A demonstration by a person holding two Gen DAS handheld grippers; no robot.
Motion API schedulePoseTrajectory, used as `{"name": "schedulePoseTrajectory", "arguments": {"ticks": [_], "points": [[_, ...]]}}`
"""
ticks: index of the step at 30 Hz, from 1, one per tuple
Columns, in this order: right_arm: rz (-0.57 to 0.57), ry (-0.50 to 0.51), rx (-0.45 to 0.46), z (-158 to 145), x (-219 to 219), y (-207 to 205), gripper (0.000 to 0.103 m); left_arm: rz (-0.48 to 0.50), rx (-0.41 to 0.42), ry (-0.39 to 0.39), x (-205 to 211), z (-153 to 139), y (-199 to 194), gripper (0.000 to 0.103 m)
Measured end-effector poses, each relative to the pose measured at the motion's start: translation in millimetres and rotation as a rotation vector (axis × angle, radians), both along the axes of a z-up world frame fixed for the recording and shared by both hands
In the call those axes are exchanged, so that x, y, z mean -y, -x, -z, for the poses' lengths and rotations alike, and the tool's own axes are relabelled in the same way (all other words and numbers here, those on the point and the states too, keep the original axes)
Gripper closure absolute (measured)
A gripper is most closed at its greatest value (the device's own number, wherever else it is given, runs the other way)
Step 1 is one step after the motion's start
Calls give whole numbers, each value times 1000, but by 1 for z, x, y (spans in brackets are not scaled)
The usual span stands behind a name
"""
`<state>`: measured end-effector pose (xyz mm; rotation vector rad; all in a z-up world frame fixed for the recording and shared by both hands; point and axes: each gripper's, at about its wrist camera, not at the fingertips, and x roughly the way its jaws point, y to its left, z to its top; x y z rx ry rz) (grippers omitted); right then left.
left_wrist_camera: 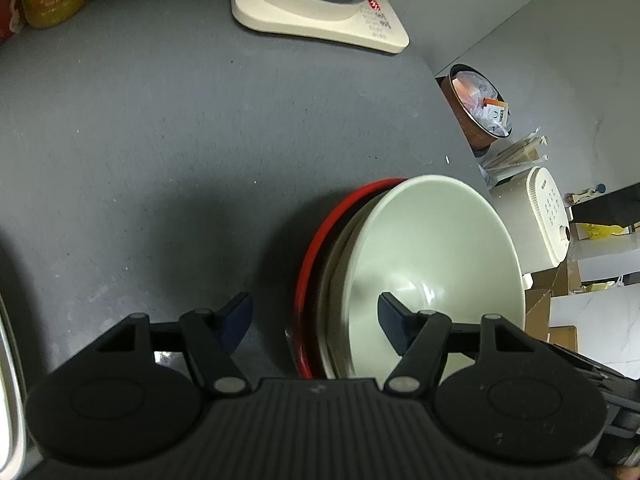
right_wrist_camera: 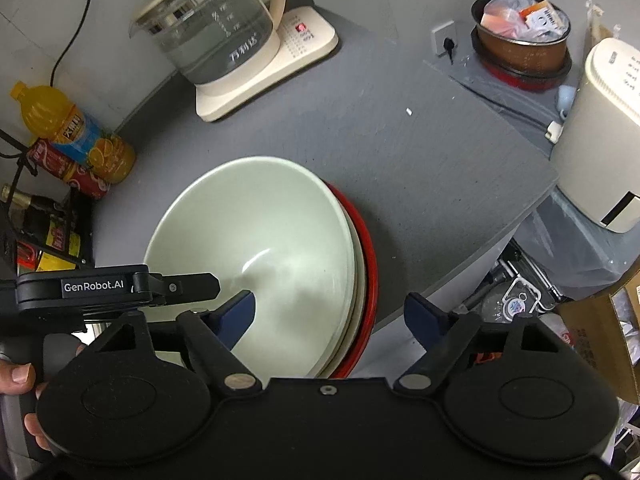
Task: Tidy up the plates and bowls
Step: 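Close both grippers on the rim of the red bowl stack, then carry the red bowl stack and lower it onto the plate stack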
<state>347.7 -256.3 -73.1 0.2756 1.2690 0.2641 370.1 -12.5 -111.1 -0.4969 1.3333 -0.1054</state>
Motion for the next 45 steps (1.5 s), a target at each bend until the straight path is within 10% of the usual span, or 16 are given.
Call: {"name": "schedulePoseTrajectory", "arguments": {"ticks": [11,22,45], "points": [[-39,11,-56,17,-6,-6,46,-10,-71,40,0,18,-1,73],[-40,44,-63,25,0,-8,74,5,-64,39,2,20,0,74],[-140,26,43,-9,-36,-11,74,-83,69,48,-45,-21,22,73]]}}
